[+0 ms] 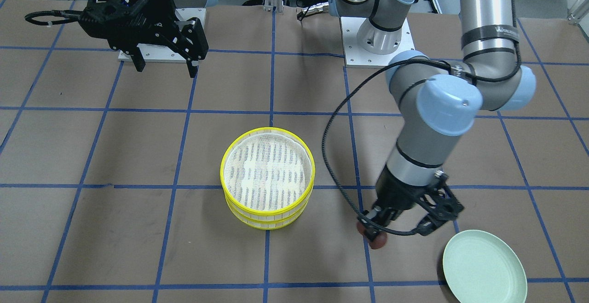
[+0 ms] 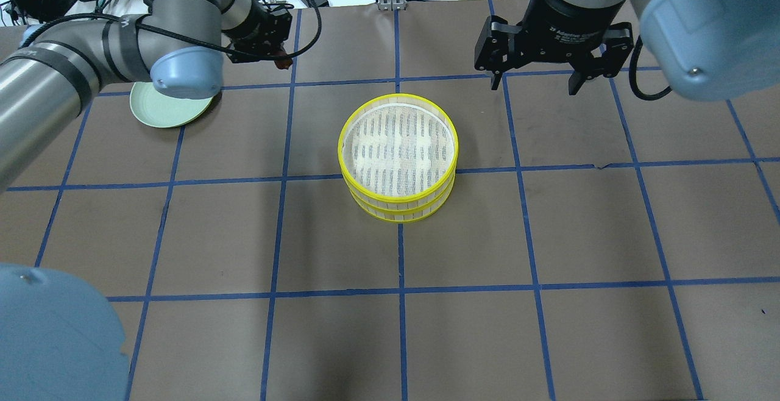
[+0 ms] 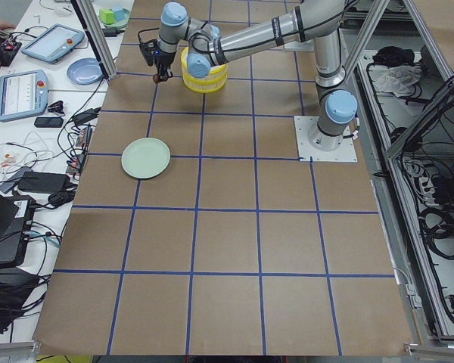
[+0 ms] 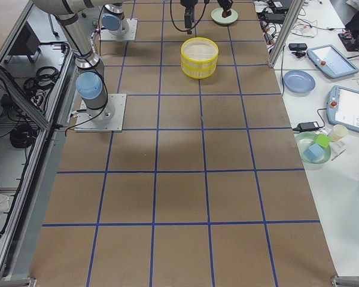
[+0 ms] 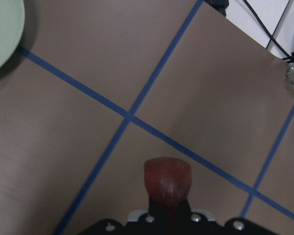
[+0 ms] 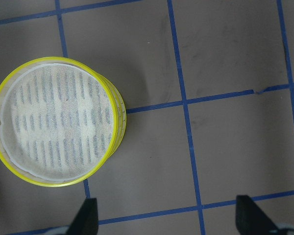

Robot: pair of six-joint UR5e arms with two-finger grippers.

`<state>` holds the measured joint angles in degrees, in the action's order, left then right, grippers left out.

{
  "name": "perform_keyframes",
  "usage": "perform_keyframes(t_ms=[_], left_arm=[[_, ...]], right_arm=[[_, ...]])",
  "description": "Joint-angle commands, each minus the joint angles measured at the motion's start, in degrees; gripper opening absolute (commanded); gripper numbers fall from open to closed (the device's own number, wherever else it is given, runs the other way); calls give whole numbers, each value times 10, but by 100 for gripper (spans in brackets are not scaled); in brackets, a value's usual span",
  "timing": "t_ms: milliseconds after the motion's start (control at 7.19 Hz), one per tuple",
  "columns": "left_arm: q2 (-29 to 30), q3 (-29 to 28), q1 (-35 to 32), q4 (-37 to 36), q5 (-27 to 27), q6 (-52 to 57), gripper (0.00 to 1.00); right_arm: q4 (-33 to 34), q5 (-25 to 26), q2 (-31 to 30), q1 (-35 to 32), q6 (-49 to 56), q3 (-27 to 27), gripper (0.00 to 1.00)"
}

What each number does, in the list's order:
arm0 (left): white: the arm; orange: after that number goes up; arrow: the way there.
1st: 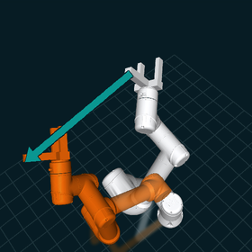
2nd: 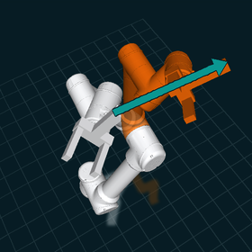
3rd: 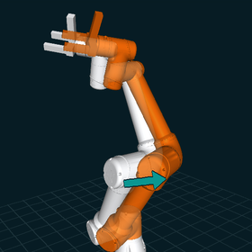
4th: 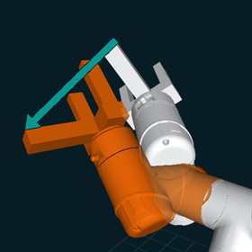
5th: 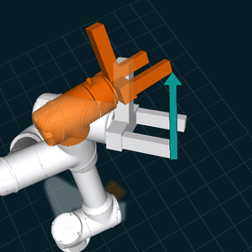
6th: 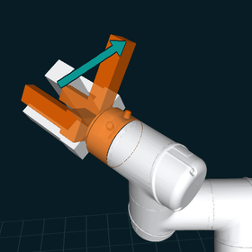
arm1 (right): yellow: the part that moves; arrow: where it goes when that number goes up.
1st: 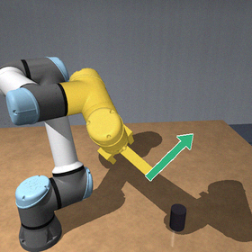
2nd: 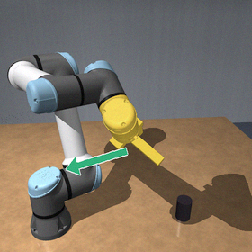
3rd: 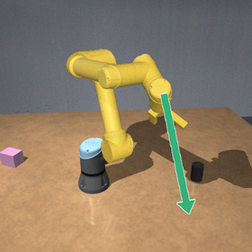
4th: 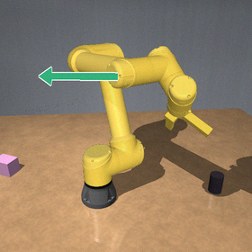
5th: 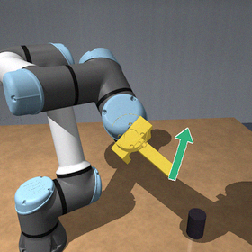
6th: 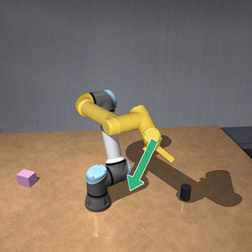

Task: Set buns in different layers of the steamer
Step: 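Lower the brown bun into the top tier and open the left gripper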

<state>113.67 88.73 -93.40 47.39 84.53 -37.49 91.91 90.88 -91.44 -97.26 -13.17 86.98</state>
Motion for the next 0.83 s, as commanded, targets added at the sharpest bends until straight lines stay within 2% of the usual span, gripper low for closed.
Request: perform_keyframes(t_ms=[0,278,417,557,696], left_arm=[[1,12,-91,2,-33,-106,0],[0,38,-132,-3,-46,-114,3],[-2,43,-141,0,-45,-122,30],[-5,43,-143,2,-45,-125,99],[-5,46,-144,3,-47,-157,100]], right_arm=[[-2,-2,-1,17,99,0,100],[2,-4,-3,13,93,3,100],[2,-4,-2,15,92,2,100],[1,-4,-4,16,91,1,100],[1,-4,-11,16,91,1,100]])
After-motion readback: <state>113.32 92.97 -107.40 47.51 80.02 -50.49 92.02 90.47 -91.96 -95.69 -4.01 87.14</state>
